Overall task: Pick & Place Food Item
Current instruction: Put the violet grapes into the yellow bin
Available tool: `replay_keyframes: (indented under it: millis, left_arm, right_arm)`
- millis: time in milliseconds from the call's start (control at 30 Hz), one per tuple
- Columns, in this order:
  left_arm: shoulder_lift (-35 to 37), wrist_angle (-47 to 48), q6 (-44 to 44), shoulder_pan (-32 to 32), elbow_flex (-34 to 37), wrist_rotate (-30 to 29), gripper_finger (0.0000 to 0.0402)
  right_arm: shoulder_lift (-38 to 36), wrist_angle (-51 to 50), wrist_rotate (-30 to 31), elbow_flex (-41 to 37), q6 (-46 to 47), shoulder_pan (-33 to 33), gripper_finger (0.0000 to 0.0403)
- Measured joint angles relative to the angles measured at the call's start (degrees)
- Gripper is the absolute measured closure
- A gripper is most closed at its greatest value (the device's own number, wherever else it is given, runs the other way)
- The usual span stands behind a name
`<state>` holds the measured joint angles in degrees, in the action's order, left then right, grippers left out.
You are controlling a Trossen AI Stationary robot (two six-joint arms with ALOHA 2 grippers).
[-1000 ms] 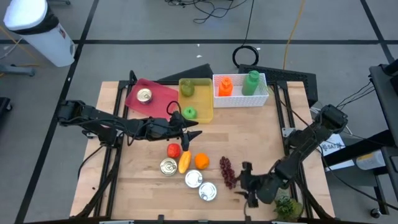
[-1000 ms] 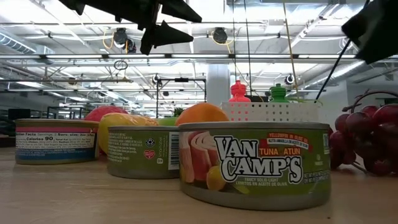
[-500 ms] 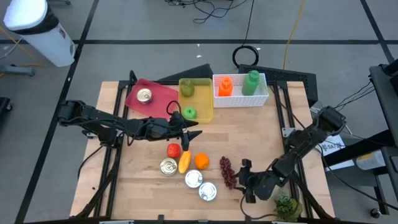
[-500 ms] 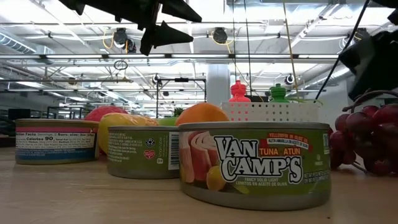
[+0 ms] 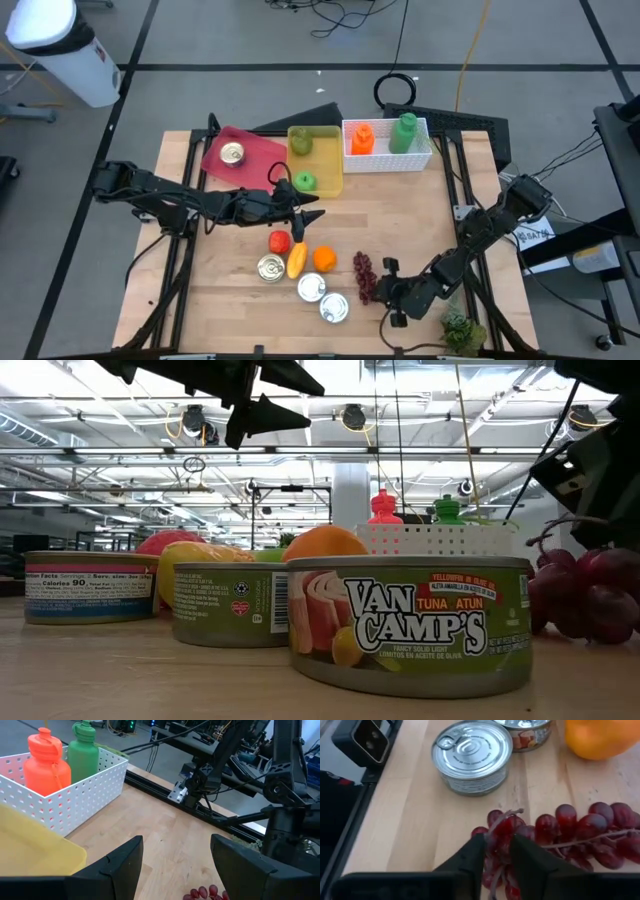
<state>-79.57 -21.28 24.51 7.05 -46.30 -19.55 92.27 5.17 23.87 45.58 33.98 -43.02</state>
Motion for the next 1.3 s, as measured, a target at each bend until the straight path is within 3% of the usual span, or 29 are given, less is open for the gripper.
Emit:
replay_keyframes:
  millis: [233, 500, 667, 800, 867, 1067, 1200, 1300]
  left_arm:
    - [0.0, 0.01, 0.0, 0.0, 0.0, 0.0, 0.0158]
    - [0.0, 0.02, -0.04, 0.0, 0.0, 0.02, 0.0158]
    - [0.0, -0.24, 4.71, 0.22, 0.0, 1.17, 0.0158]
    - [-1.46, -5.94, 5.17, 0.22, -0.14, -0.11, 0.0158]
    - [-3.23, -7.33, 4.79, 0.4, 0.02, 2.13, 0.0158]
    - [-14.04, -28.82, -1.91, 3.28, -0.55, 14.94, 0.0158]
    - [-21.01, -36.28, -5.59, 5.82, -3.63, 15.04, 0.0158]
    - [-24.52, -34.2, -9.8, 7.21, -7.93, 15.04, 0.0158]
  right_arm:
    - [0.01, -0.76, 0.0, 0.0, -1.59, 1.04, 0.0397]
    - [-6.93, -0.1, 0.62, 0.0, -7.71, 0.93, 0.04]
    - [-16.11, 0.21, 7.09, 0.0, -16.8, -0.06, 0.0401]
    - [-21.73, 0.17, 12.38, 0.0, -24.02, -0.25, 0.0402]
    - [-23.39, -0.41, 13.88, 0.0, -26.32, -0.2, 0.0402]
    - [-24.46, 0.2, 15.22, -2.48, -26.43, -0.19, 0.0402]
    - [-24.46, 1.24, 15.35, -3.59, -24.55, 0.63, 0.0402]
    - [-24.44, 2.02, 15.36, -3.72, -24.5, 0.74, 0.0402]
